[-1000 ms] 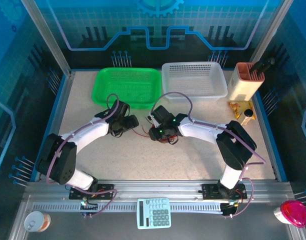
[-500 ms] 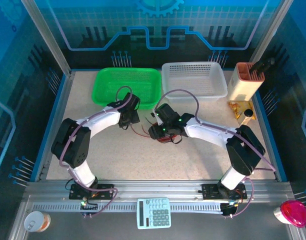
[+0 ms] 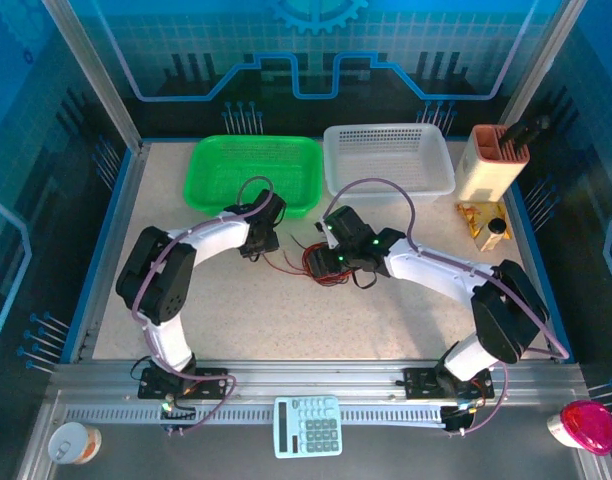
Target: Untangle the cables
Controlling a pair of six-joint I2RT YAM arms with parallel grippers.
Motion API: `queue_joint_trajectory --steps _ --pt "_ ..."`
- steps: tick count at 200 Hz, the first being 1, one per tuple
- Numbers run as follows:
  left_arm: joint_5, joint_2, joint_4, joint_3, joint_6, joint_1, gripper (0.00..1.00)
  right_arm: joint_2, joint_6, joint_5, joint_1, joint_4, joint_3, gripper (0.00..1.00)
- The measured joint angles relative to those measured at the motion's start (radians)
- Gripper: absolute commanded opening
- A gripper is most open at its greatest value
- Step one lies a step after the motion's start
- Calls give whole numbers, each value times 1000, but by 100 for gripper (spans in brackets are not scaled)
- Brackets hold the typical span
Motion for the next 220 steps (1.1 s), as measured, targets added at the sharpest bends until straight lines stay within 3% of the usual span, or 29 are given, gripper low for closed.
queue_joint_trajectory --steps 17,79,130,169,220 --pt "-1 10 0 5 3 0 36 -15 0 0 0 0 -5 58" --pt "-24 24 23 6 4 0 34 -52 0 0 -3 0 -13 58" --pt "-38 37 54 6 5 -1 22 -65 0 2 -6 -2 -24 58" --pt "-42 45 81 6 9 -2 0 -65 2 0 -6 0 -42 58" --pt "-47 37 70 6 51 -2 0 -65 5 0 -6 2 -48 58"
